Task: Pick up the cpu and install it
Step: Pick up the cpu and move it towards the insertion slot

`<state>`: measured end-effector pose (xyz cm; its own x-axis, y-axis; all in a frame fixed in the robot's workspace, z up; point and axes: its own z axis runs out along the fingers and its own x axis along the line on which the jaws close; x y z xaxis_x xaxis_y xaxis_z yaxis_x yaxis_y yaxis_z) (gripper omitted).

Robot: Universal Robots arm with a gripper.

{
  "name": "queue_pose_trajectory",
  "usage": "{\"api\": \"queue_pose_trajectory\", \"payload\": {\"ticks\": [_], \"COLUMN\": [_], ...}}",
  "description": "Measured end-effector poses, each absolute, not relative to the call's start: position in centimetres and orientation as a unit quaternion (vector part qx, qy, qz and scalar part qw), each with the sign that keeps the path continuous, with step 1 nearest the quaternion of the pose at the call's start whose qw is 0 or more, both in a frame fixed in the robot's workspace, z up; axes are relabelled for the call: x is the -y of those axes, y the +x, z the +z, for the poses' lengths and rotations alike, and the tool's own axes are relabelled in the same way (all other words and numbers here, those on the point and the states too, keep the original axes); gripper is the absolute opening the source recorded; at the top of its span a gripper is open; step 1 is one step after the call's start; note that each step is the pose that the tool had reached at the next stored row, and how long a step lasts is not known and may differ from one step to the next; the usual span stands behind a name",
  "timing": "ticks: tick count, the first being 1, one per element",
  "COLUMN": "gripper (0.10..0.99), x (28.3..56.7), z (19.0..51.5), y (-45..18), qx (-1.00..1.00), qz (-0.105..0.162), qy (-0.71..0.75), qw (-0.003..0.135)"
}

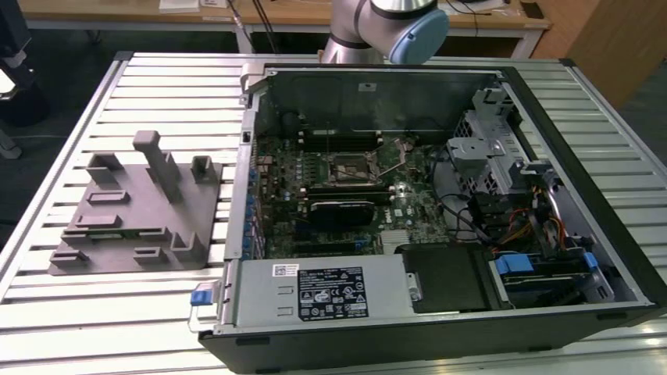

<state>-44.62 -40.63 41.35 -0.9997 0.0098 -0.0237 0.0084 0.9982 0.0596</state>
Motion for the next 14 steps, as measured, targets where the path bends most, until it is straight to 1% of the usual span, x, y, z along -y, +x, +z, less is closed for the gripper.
{"api": "queue_pose_trajectory", "payload": {"ticks": [14], "gripper": [0.541], "x": [40.6], "z": [41.3], "y": [-42.3], "qx": [-0.999], "qz": [0.030], "qy": [0.004], "qw": [0.012]}}
